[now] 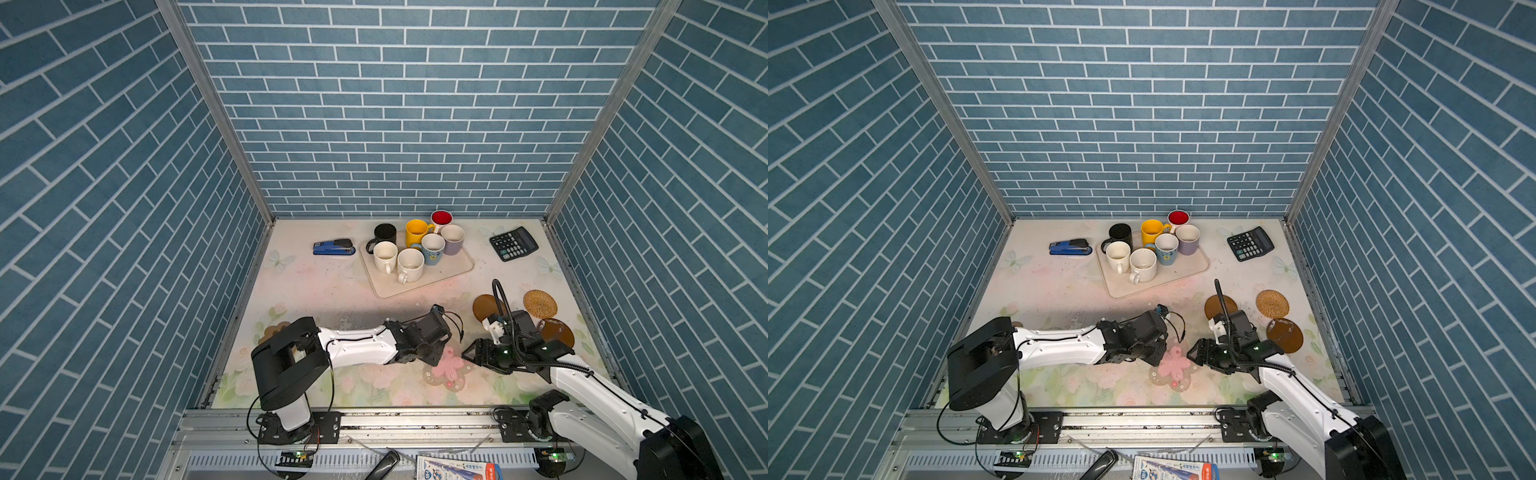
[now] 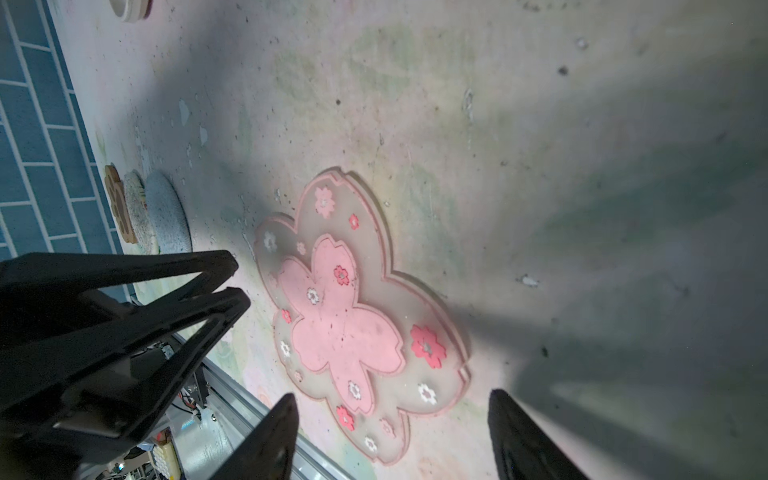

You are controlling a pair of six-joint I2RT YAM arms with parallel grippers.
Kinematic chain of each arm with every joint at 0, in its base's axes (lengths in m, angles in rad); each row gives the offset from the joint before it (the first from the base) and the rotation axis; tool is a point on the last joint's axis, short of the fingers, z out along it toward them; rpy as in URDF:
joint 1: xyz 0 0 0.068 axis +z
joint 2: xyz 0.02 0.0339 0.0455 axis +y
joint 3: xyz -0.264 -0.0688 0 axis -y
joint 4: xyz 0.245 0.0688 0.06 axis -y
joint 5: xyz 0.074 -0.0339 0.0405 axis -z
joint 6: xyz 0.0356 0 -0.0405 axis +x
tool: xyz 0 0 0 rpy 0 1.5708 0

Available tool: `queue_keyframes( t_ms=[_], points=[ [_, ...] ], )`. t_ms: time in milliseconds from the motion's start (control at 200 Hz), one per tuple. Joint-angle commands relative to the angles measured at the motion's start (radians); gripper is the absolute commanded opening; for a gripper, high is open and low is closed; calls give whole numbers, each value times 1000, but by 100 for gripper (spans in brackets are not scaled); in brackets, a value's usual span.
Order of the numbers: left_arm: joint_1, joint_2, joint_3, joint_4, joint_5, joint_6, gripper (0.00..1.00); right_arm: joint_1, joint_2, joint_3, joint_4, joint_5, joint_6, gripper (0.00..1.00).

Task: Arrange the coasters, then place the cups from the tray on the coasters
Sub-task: 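Move left gripper over the pink flower coaster while right gripper approaches it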

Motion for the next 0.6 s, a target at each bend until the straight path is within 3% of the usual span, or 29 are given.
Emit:
queue_keyframes(
  t_ms=[0,250,595],
  points=[
    [-5,-28,-23,25,-2,-13,33,-3,4,-34,5,-31,35,72],
    [23,-43,-51,-3,-41,-65,34,3,24,-41,38,-68,61,71],
    [69,-221,-135,-37,-111,-79,53,81,87,-34,97,-61,113,73]
  ],
)
